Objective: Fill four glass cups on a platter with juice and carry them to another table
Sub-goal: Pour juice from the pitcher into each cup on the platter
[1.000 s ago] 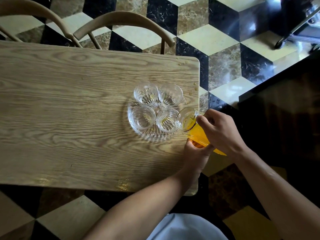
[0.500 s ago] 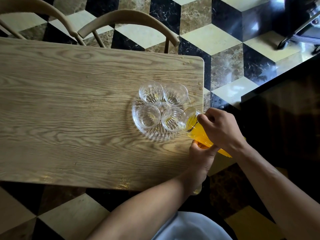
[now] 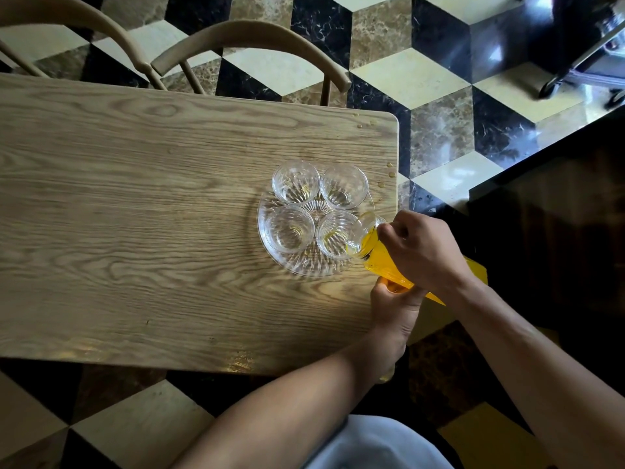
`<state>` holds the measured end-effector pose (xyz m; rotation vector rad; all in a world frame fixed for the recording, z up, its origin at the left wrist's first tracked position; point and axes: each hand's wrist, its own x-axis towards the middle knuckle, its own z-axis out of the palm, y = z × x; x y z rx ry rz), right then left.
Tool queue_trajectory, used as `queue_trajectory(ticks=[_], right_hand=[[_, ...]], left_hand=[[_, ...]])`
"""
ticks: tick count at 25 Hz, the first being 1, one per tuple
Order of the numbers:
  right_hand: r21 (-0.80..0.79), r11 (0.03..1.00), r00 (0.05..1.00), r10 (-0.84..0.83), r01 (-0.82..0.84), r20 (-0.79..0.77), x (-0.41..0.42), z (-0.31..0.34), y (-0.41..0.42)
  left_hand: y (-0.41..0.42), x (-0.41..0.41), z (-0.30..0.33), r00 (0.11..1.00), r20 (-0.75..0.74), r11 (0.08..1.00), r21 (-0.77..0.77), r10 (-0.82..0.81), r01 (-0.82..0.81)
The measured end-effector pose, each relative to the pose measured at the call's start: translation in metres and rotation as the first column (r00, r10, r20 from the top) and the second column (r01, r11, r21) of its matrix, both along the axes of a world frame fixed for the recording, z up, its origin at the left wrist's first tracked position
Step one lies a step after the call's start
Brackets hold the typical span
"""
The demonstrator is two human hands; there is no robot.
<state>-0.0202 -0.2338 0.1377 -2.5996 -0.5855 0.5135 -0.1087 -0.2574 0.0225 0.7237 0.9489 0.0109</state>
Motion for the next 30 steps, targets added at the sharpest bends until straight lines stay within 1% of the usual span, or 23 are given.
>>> queue_trajectory(ticks=[6, 12, 16, 21, 30], right_hand=[[-0.043, 0.999, 0.999, 0.033, -0.033, 0.009, 0.0020, 0.0000, 0.0006], [-0.055, 0.998, 0.999, 0.046, -0.045, 0.024, 0.0021, 0.0004, 0.0024], [-0.073, 0.996, 0.997, 0.062, -0.059, 0.044, 0.0038, 0.0002, 0.0027], [-0.084, 0.994, 0.996, 0.070, -0.066, 0.049, 0.0024, 0.0002, 0.0041], [-0.101, 0.992, 0.995, 0.083, -0.076, 0.064, 0.0034, 0.0010, 0.0060]], left_hand=[[-0.0005, 0.0026, 0.0054, 0.999, -0.036, 0.999, -0.026, -0.034, 0.033], [-0.0021, 0.0043, 0.0075, 1.000, -0.015, 0.998, -0.067, -0.014, 0.013], [-0.0023, 0.0061, 0.0095, 0.999, -0.032, 0.997, -0.070, -0.029, 0.027], [-0.0034, 0.0052, 0.0074, 1.000, -0.026, 0.998, -0.070, -0.007, 0.006], [-0.0037, 0.0060, 0.0095, 1.000, -0.007, 0.996, -0.086, -0.028, 0.028]])
